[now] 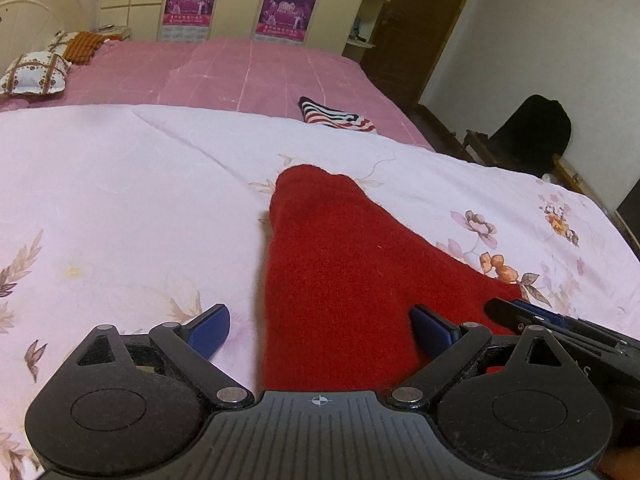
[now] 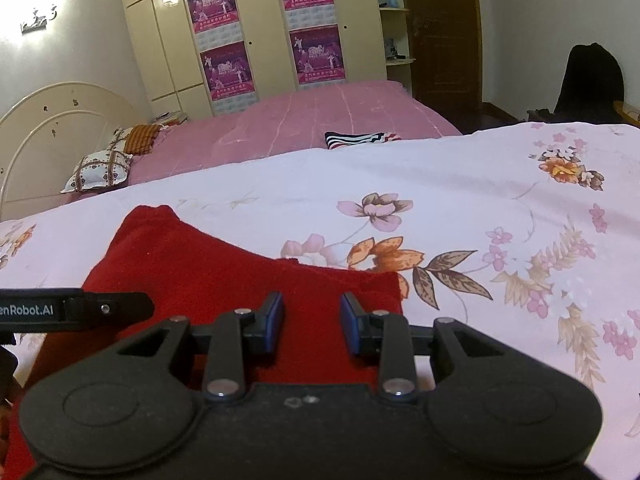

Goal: Fold small clothes

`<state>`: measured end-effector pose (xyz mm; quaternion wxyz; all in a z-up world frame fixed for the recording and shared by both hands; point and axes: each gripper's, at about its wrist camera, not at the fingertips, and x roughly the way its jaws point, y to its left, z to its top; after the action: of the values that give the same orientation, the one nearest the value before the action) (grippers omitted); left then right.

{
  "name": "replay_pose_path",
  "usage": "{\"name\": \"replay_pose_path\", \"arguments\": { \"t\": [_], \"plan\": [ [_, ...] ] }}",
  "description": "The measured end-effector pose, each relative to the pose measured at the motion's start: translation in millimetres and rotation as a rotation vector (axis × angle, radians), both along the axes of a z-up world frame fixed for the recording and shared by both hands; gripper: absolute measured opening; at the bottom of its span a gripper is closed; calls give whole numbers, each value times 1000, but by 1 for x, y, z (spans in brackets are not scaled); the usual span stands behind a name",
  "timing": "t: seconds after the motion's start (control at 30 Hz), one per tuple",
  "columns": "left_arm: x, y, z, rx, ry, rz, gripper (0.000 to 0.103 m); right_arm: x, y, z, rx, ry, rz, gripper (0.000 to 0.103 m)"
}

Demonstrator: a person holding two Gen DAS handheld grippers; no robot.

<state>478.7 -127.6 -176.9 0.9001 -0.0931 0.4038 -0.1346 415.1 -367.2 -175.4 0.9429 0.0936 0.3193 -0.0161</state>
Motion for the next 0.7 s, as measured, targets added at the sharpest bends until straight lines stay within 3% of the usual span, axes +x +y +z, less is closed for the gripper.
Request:
{"name": "replay_pose_path", "arguments": {
  "t": [0.1,0.27,0.37,0.43,0.5,0.6,0.7],
  "plan": [
    [-15,7,10,-26,-21,8,96,-5,-3,13,25,3,4,34],
    [-63,16,25,-17,-75,-79,96,-50,6,38,19,-59,58,33],
    [-77,20,13,-17,-52,-72,96,-76,16,33,-10,-55,72,32],
    [-75,21,3,-41,-22,-59,96,-74,20,16,-50,4,69,32],
    [-75,18,3,-28,-23,-46,96,-73,18,8,-49,-6,63,33],
    [-83,13,14,12,-43,-45,96,-71,20,18,-63,19,57,33],
    [-100,21,25,2,-52,-65,96,-93,21,34,-37,-29,62,33]
  ]
}}
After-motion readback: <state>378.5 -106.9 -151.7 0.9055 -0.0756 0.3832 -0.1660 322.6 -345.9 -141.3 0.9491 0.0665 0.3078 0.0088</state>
